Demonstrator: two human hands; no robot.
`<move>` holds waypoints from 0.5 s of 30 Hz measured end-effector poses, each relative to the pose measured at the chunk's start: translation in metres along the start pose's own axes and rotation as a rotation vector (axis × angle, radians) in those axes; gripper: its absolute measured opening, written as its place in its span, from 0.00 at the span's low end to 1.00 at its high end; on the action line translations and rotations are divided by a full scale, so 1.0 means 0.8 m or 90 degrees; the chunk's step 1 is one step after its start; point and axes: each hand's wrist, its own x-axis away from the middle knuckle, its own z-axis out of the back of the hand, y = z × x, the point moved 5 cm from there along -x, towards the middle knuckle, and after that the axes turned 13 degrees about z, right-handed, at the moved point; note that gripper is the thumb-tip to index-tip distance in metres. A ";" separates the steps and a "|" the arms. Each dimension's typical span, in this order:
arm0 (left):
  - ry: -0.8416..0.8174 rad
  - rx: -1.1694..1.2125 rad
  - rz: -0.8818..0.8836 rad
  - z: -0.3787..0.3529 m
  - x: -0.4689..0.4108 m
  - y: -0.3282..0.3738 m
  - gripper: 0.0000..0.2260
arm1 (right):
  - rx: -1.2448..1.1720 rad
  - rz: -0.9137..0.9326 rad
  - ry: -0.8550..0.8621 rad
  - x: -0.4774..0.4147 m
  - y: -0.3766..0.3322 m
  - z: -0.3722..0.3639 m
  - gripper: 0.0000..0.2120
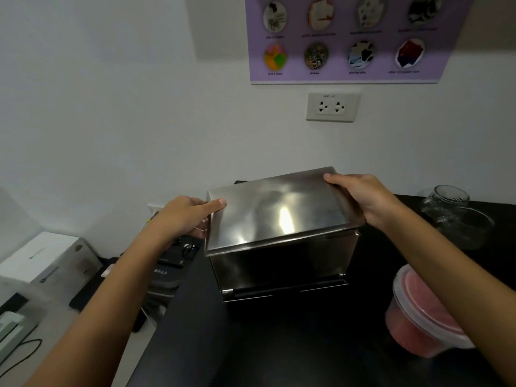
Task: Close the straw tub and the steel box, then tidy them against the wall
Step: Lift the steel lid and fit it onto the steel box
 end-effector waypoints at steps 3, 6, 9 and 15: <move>0.004 -0.042 0.011 0.002 -0.011 0.000 0.17 | 0.010 -0.007 0.002 -0.004 0.005 -0.002 0.13; 0.022 -0.073 0.011 0.002 -0.020 0.004 0.19 | 0.038 0.000 0.019 -0.007 0.008 -0.003 0.11; 0.010 -0.116 0.018 -0.003 -0.028 0.005 0.19 | 0.081 0.025 0.039 -0.009 0.007 -0.006 0.10; -0.003 -0.136 0.033 -0.007 -0.036 0.000 0.21 | 0.122 0.048 0.052 -0.012 0.005 -0.009 0.10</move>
